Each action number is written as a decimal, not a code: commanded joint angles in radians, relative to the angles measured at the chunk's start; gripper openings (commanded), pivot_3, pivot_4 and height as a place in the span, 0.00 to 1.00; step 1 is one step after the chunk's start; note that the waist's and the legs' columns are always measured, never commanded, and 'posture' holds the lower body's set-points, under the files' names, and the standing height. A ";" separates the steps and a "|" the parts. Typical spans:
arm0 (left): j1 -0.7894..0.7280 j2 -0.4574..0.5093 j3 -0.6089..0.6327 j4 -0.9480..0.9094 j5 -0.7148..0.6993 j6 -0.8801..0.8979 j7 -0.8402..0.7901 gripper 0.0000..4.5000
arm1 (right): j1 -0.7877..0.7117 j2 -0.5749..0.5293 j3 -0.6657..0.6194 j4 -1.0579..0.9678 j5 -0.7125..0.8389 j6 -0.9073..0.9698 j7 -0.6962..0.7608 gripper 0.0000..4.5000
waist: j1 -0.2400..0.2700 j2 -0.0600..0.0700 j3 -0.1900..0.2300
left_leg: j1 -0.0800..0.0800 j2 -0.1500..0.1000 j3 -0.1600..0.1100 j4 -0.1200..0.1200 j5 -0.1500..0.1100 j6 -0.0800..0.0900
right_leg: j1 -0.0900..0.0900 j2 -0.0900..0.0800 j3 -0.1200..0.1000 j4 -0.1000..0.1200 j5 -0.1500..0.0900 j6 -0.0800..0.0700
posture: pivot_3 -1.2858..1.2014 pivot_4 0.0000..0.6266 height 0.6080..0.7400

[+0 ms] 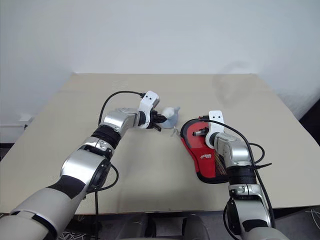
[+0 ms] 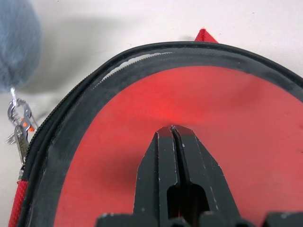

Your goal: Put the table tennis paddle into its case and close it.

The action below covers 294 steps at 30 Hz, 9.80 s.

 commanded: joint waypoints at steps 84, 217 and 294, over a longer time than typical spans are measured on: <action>-0.161 -0.307 0.263 0.253 0.252 -0.419 0.547 0.00 | 0.260 0.131 0.047 -0.276 -0.027 0.139 -0.036 0.00 | -0.013 -0.003 0.000 | -0.002 0.001 -0.011 0.000 -0.003 -0.005 | 0.007 -0.037 -0.071 -0.004 0.007 0.004 | 0.52 0.00 0.61; -0.074 -0.307 0.626 0.086 -0.358 0.590 0.532 0.40 | 0.063 -0.104 -0.156 -0.216 0.057 0.007 -0.060 0.36 | 0.013 0.007 0.005 | -0.002 -0.009 -0.011 -0.002 -0.003 -0.004 | 0.013 -0.034 -0.068 -0.012 0.012 0.006 | 0.52 0.00 0.61; -0.043 -0.232 0.517 -0.037 -0.348 0.687 0.462 0.52 | 0.035 -0.043 -0.160 -0.131 0.050 -0.088 -0.147 0.36 | 0.012 0.007 0.005 | -0.002 -0.009 -0.011 0.001 -0.003 -0.004 | 0.013 -0.034 -0.067 -0.010 0.013 0.005 | 0.52 0.00 0.61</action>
